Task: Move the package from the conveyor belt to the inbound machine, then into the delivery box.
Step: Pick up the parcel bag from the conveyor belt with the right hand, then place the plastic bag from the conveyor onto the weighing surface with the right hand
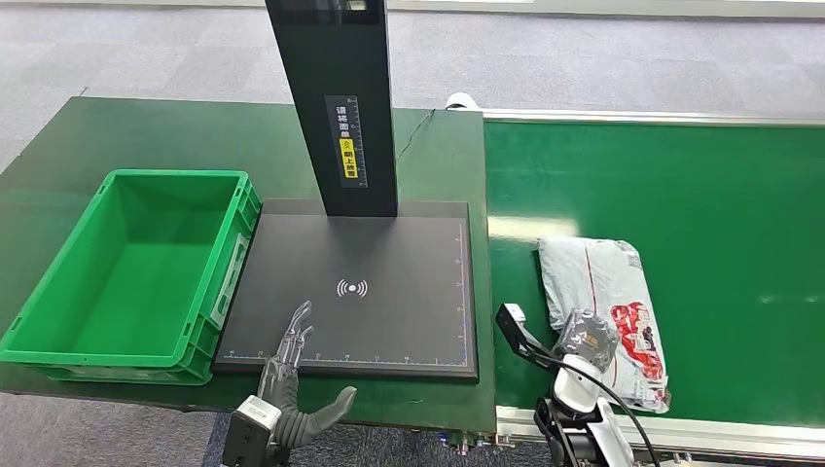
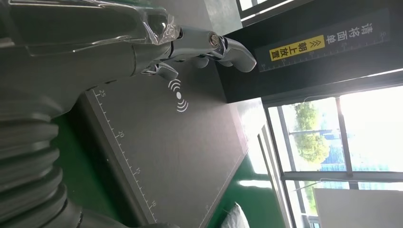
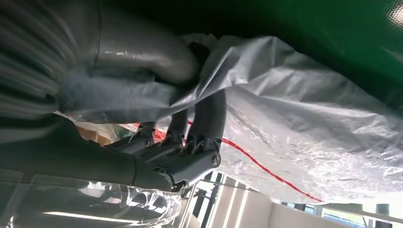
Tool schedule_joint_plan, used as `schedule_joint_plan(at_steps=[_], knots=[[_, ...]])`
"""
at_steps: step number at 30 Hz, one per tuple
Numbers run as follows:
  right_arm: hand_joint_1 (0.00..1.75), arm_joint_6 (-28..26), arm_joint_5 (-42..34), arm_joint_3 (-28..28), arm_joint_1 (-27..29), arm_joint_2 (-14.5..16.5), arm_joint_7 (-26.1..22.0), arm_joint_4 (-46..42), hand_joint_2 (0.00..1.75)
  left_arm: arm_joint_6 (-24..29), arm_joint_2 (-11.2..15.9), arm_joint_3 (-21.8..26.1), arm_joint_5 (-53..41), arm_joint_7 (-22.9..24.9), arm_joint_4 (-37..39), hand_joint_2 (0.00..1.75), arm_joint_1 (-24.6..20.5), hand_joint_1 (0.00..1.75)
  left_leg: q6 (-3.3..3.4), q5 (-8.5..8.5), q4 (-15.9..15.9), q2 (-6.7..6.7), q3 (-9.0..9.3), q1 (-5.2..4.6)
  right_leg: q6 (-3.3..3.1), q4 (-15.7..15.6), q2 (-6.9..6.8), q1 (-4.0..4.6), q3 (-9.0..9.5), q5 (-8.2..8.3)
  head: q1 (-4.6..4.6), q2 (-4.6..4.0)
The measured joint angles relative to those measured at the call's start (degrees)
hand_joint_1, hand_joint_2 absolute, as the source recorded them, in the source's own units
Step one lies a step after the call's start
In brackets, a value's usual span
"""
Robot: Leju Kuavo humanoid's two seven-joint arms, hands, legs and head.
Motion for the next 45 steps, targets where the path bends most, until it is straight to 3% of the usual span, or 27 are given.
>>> schedule_joint_plan(at_steps=[10, 18, 22, 27, 29, 31, 35, 39, 45], knots=[[1.75, -3.0, 0.0, 0.0, 0.2, 0.0, -2.2, 0.1, 1.75, -0.1, -0.1, 0.1, -0.1, 0.2, -0.3, 1.75, -0.2, 0.00, 0.00, 0.00, 0.0, 0.00, 0.00, 0.00, 0.00, 0.0, 0.00, 0.00, -0.01, 0.00, 0.00, 0.00], [1.75, -14.6, -0.3, -1.1, 1.1, 1.5, -13.6, -7.0, 1.75, -0.2, -0.1, 0.5, -0.2, -0.4, -0.2, 1.75, -0.3, 0.00, 0.00, 0.00, 0.0, 0.01, 0.01, 0.00, 0.00, 0.0, 0.00, 0.00, -0.02, 0.00, -0.01, 0.00], [1.75, -22.3, -5.5, -3.0, 2.7, 3.4, -25.0, -15.6, 1.75, 0.1, -0.1, 0.7, -0.2, -1.3, 0.3, 1.75, -0.3, 0.00, 0.00, 0.00, 0.0, 0.01, 0.00, 0.00, 0.00, 0.0, 0.00, 0.00, -0.03, 0.00, 0.01, 0.00], [1.75, -24.0, -22.4, -9.8, 5.4, 9.8, -53.1, -31.7, 1.75, 1.3, -0.2, 0.7, -0.2, -2.1, 1.3, 1.75, -0.5, 0.00, 0.00, 0.00, 0.0, 0.02, -0.02, 0.01, 0.00, 0.0, -0.03, 0.01, -0.06, -0.01, -0.01, 0.00], [1.75, -23.8, -29.9, -11.4, 6.0, 11.4, -59.5, -35.6, 1.75, 1.7, -0.2, 0.7, -0.2, -2.2, 1.7, 1.75, -0.6, 0.00, 0.00, 0.00, 0.0, -0.01, -0.02, 0.01, -0.01, 0.0, -0.08, 0.01, -0.01, -0.02, 0.02, 0.00], [1.75, -20.6, -39.8, -11.1, 6.6, 12.0, -62.2, -37.6, 1.75, 1.9, -0.2, 0.7, -0.1, -2.3, 2.1, 1.75, -0.9, 0.00, 0.00, 0.00, 0.0, 0.05, -0.01, 0.00, -0.01, 0.0, -0.05, 0.01, 0.02, -0.01, 0.02, 0.00], [1.75, 0.9, -63.9, -5.4, 6.4, 11.4, -63.1, -37.5, 1.75, 1.3, -0.1, 0.7, 0.4, -3.3, 3.9, 1.75, -2.3, 0.00, 0.02, 0.03, 0.0, 0.09, 0.04, -0.01, -0.03, 0.0, -0.01, 0.00, 0.03, 0.04, 0.01, 0.00], [1.75, 13.6, -69.9, 0.4, 3.2, 10.9, -63.5, -30.8, 1.75, 0.8, -0.1, 0.7, 0.5, -3.9, 5.9, 1.75, -3.9, 0.00, 0.05, 0.10, 0.0, 0.06, 0.06, 0.02, -0.05, 0.0, -0.02, 0.04, 0.06, 0.06, 0.01, 0.00], [1.75, 19.9, -71.9, 7.4, -3.9, 11.4, -64.8, -14.5, 1.75, 0.7, -0.1, 0.6, 0.5, -4.1, 7.3, 1.75, -5.2, 0.00, 0.03, 0.12, 0.0, 0.06, 0.03, 0.04, -0.06, 0.1, -0.04, 0.06, 0.03, 0.05, 0.01, 0.00]])
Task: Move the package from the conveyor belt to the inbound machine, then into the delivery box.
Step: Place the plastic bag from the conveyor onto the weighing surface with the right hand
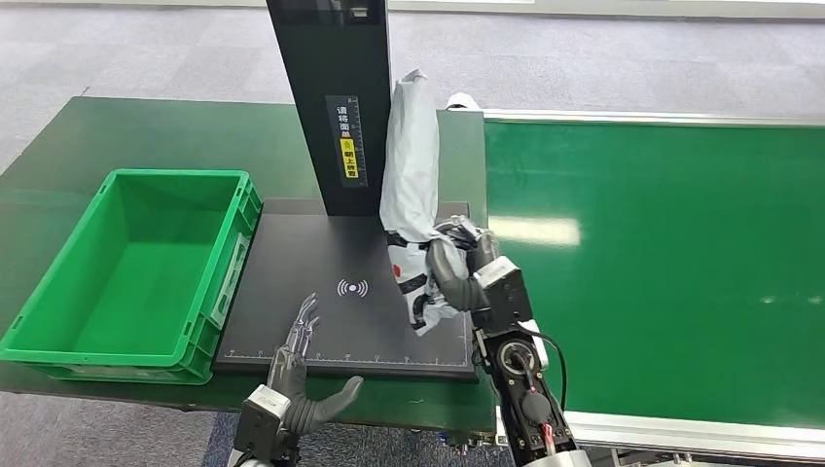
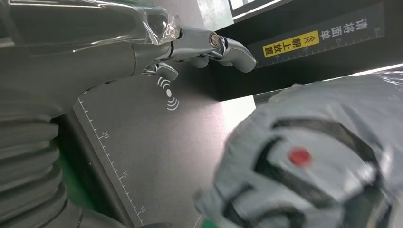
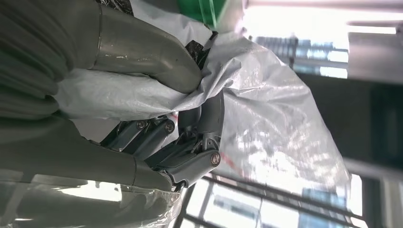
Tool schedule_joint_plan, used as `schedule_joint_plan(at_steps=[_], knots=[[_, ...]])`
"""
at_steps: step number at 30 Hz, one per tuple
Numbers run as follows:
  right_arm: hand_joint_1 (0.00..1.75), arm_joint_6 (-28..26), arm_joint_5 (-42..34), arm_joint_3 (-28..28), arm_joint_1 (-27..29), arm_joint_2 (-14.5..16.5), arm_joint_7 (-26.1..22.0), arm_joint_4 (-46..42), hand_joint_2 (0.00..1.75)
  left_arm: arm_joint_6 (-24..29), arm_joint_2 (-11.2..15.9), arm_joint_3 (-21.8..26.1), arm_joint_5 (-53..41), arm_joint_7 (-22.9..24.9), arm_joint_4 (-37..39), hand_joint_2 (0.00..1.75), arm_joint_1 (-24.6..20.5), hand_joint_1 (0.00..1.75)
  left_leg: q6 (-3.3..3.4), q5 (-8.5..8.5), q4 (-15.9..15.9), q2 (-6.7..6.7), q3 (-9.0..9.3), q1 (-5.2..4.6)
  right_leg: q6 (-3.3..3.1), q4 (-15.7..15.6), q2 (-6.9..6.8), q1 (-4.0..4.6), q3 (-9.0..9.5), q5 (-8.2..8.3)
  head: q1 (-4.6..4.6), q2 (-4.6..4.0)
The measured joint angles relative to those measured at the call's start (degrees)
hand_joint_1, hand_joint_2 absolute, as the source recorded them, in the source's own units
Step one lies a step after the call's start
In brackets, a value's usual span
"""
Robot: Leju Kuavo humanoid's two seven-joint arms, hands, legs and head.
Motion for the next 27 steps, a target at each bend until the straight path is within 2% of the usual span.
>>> schedule_joint_plan(at_steps=[6, 12, 16, 22, 27], knots=[[1.75, -1.0, -0.1, 4.3, -5.4, 0.7, 0.5, 11.5, 1.75, 0.0, 0.0, 0.0, 0.0, 0.0, 0.4, 1.75, -0.2, 0.00, 0.00, 0.00, 0.0, -0.01, -0.04, -0.01, 0.00, 0.0, 0.00, -0.02, -0.04, 0.00, 0.00, 0.00], [1.75, -4.4, 0.7, 6.1, -9.2, 0.6, 4.9, 19.5, 1.75, 0.1, 0.2, 0.0, 0.5, 0.0, 0.5, 1.75, -0.2, 0.00, 0.00, 0.00, 0.0, -0.02, -0.03, -0.01, 0.00, 0.0, 0.00, -0.02, -0.04, 0.00, -0.01, 0.00], [0.00, -3.3, 0.4, 6.3, -11.0, 0.2, 6.6, 23.5, 1.75, 0.1, 0.3, 0.0, 0.7, 0.1, 0.6, 1.75, -0.2, 0.00, 0.00, 0.00, 0.0, -0.02, -0.02, -0.01, 0.00, 0.0, 0.00, -0.01, -0.04, 0.00, 0.00, 0.00], [0.00, -2.2, 0.0, 6.3, -12.4, 0.2, 7.7, 26.9, 1.75, 0.1, 0.3, 0.0, 0.9, 0.4, 0.6, 1.75, -0.2, 0.00, 0.00, 0.00, 0.0, -0.02, -0.02, -0.01, 0.00, 0.0, 0.00, -0.01, -0.05, 0.00, -0.01, 0.00], [0.00, 1.0, -1.8, 6.3, -12.5, -0.1, 3.3, 27.5, 1.75, 0.2, 0.3, 0.0, 0.9, 0.8, 0.7, 1.75, -0.3, 0.00, 0.00, 0.00, 0.0, -0.02, -0.02, -0.01, 0.00, 0.0, 0.00, -0.01, -0.05, 0.00, 0.00, 0.00]])
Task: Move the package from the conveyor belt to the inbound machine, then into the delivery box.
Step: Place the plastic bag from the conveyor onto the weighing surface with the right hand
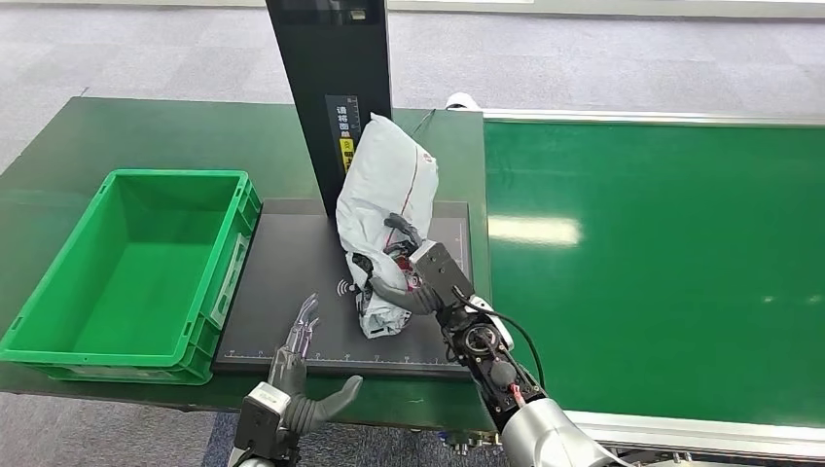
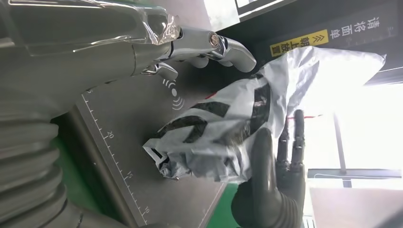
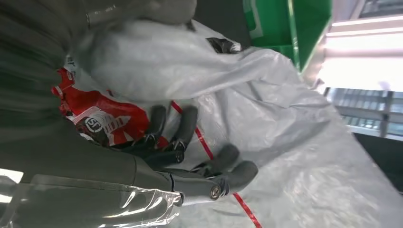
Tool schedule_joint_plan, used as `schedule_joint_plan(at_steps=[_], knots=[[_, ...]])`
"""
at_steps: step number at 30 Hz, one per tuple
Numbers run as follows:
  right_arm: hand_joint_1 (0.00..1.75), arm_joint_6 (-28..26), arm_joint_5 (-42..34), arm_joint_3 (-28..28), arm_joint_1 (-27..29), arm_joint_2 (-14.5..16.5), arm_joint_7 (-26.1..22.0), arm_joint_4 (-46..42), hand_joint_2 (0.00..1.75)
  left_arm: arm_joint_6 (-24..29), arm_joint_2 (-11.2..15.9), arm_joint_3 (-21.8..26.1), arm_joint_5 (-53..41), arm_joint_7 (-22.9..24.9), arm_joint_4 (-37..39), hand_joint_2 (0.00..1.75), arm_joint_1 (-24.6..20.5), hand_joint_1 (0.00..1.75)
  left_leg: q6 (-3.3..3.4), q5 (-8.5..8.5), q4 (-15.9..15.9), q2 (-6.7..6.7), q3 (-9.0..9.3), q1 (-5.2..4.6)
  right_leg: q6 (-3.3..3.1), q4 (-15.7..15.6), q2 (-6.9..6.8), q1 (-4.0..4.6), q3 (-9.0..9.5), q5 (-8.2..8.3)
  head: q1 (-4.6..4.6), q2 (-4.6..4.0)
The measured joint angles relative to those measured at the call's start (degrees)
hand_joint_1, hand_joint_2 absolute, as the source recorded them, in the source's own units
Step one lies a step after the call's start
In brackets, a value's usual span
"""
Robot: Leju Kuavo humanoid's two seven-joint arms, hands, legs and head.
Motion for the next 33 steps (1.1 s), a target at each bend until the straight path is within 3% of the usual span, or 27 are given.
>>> schedule_joint_plan(at_steps=[7, 19, 21, 29, 33], knots=[[0.00, 6.4, -2.3, -0.1, 1.3, -1.3, -7.0, -3.0, 1.75, -0.1, 0.2, 0.0, 0.4, -0.3, 0.9, 1.75, -0.2, 0.00, 0.00, 0.00, 0.0, 0.00, 0.00, 0.00, 0.00, 0.0, 0.00, 0.00, -0.01, 0.00, 0.00, 0.00], [0.00, 10.7, -7.4, -2.6, 8.1, -4.9, -7.6, -15.8, 1.75, 1.4, 0.7, 0.5, -0.2, -0.6, 1.1, 1.75, 0.2, 0.00, 0.00, 0.00, 0.0, 0.00, 0.00, 0.00, 0.00, 0.0, 0.00, 0.00, 0.00, 0.00, 0.00, 0.00], [0.00, 11.2, -8.0, -3.4, 10.0, -5.1, -7.6, -18.0, 1.75, 5.9, 0.6, 0.9, -2.9, 0.6, 0.7, 1.75, 0.4, 0.00, 0.00, -0.01, 0.0, -0.01, -0.01, 0.00, 0.00, 0.0, 0.00, 0.00, -0.01, 0.00, 0.01, 0.00], [0.00, 16.2, -11.9, -8.0, 19.1, -4.5, -7.7, -25.7, 1.75, 35.1, -0.3, 4.9, -21.6, 10.9, -1.0, 1.75, 0.7, 0.00, 0.00, -0.02, 0.0, -0.01, -0.03, 0.01, 0.00, 0.0, -0.02, 0.01, -0.01, -0.02, -0.01, 0.00], [0.00, 18.1, -12.1, -10.3, 22.9, -3.5, -7.7, -27.7, 1.75, 38.9, -2.0, 10.2, -30.2, 12.7, -5.1, 1.75, 1.2, 0.00, 0.00, -0.02, 0.0, 0.02, -0.04, 0.01, 0.00, 0.0, -0.01, 0.01, -0.01, -0.02, 0.01, 0.00]])
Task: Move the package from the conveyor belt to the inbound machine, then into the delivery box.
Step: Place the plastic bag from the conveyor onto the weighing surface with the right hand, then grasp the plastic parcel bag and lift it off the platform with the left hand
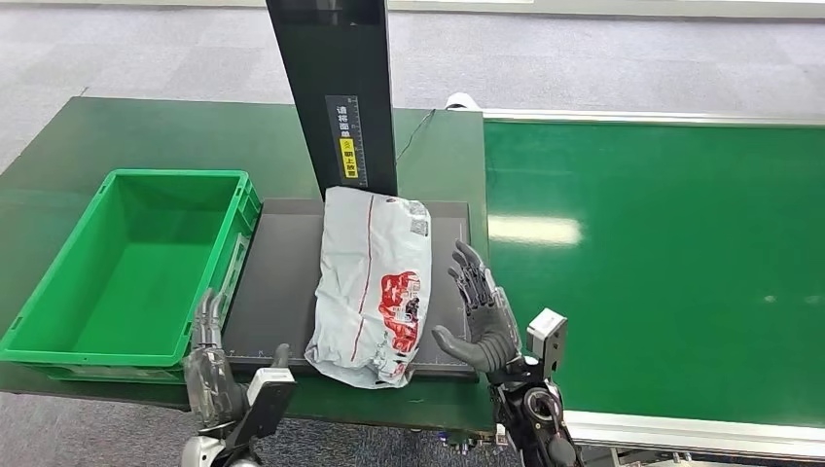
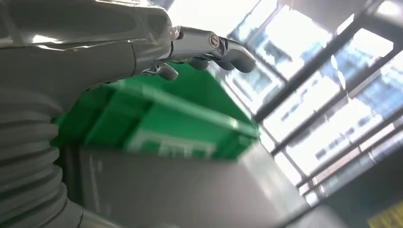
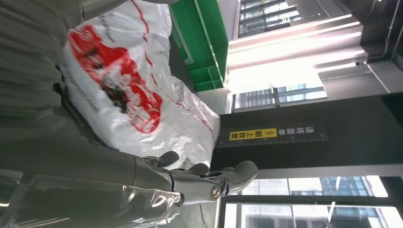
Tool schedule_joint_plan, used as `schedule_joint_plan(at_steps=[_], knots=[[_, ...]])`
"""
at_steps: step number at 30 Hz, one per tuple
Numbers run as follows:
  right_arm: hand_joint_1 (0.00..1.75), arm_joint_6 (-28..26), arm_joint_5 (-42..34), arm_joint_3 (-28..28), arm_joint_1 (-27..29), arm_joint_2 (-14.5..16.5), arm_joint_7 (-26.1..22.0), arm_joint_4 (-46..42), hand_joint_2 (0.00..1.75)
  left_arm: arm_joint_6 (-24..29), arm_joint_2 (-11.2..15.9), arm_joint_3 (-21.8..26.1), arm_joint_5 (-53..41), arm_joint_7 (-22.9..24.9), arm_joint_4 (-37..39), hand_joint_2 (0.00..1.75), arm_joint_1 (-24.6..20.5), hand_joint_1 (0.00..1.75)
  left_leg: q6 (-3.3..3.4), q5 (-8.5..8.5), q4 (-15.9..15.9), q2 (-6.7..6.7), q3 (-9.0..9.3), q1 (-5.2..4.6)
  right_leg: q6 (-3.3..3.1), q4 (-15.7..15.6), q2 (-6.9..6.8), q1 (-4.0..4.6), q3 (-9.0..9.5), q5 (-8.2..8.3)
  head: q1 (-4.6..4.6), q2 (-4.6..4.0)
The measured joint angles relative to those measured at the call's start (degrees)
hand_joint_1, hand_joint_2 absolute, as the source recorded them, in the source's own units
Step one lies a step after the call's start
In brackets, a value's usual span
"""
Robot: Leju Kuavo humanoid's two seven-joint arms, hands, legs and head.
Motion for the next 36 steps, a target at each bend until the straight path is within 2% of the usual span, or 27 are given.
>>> schedule_joint_plan(at_steps=[5, 11, 14, 17, 23, 31, 36], knots=[[0.00, 0.2, 0.3, -2.1, 2.4, 1.4, 0.0, -1.0, 1.75, 0.0, -1.4, 6.2, -5.3, 2.5, -8.9, 1.75, 0.8, 0.00, 0.00, 0.00, 0.0, -0.01, 0.02, 0.00, 0.00, 0.0, -0.02, 0.00, 0.00, 0.00, -0.01, 0.00], [0.00, -1.9, 2.0, -3.6, 4.1, 2.7, 0.1, -3.1, 1.75, 0.0, -2.4, 6.4, -13.2, 6.8, -14.5, 1.75, 1.3, 0.00, 0.00, 0.00, 0.0, -0.02, 0.02, -0.01, 0.00, 0.0, -0.02, -0.01, -0.01, 0.00, -0.01, 0.00], [0.00, -4.2, 2.7, -4.4, 5.2, 3.1, 0.3, -5.0, 1.75, 0.0, -2.8, 3.4, -17.1, 9.2, -12.8, 1.75, 1.2, 0.00, 0.00, 0.00, 0.0, -0.05, 0.03, -0.03, 0.01, 0.0, -0.04, -0.05, -0.02, 0.00, 0.00, 0.00], [0.00, -4.6, 2.6, -5.7, 6.4, 3.6, 0.8, -6.9, 1.75, -0.9, -2.7, -2.0, -20.1, 13.3, -7.9, 1.75, 0.6, 0.00, 0.01, 0.00, 0.0, -0.05, 0.03, -0.05, 0.01, 0.0, -0.04, -0.07, -0.01, 0.00, 0.00, 0.00], [0.00, -4.6, 2.6, -8.3, 8.3, 4.3, 1.6, -9.9, 1.75, -4.5, -0.3, -10.6, -19.7, 17.7, -1.7, 1.75, -0.4, 0.00, 0.01, -0.01, 0.0, -0.03, 0.03, -0.03, 0.01, 0.0, -0.03, -0.05, -0.01, 0.00, -0.03, 0.00], [0.00, -4.5, 2.4, -10.1, 10.9, 4.8, 2.0, -13.3, 1.75, -10.6, 3.6, -17.8, -22.1, 21.8, -3.9, 1.75, 3.3, 0.00, 0.01, -0.03, 0.0, -0.04, -0.03, -0.02, 0.02, 0.0, -0.03, -0.03, -0.03, -0.04, -0.01, 0.00], [0.00, -4.1, 2.2, -10.7, 11.7, 4.8, 2.0, -13.7, 1.75, -11.7, 6.2, -21.4, -23.5, 24.0, -6.6, 1.75, 4.3, 0.00, 0.02, -0.03, 0.0, -0.07, -0.01, -0.03, 0.03, 0.0, -0.04, -0.03, 0.02, -0.04, -0.02, 0.00]])
